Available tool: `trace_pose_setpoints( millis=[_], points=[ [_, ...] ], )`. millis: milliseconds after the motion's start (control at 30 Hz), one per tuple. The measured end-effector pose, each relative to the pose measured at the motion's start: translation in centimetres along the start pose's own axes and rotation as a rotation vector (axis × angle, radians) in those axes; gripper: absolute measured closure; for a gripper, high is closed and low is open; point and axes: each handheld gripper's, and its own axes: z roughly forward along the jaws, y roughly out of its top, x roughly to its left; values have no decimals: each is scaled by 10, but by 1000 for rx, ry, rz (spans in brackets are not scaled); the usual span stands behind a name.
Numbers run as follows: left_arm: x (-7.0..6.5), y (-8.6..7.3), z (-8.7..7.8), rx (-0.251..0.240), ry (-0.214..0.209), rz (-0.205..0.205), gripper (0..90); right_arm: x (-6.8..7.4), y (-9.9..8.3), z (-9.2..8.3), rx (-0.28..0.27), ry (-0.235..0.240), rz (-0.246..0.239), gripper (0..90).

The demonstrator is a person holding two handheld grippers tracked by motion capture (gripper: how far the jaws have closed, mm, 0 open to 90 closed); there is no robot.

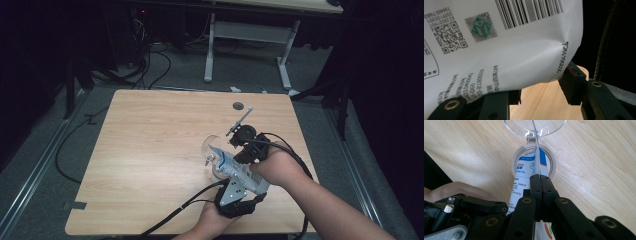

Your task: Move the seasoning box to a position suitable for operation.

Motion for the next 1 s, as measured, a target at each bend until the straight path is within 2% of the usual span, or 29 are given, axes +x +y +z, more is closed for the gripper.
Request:
trace_pose_setpoints(
  millis=[1000],
  points=[
    [-2, 0, 0, -10, -5, -2, 558, 1, 1, -1, -2, -5, -1, 900]
  ],
)
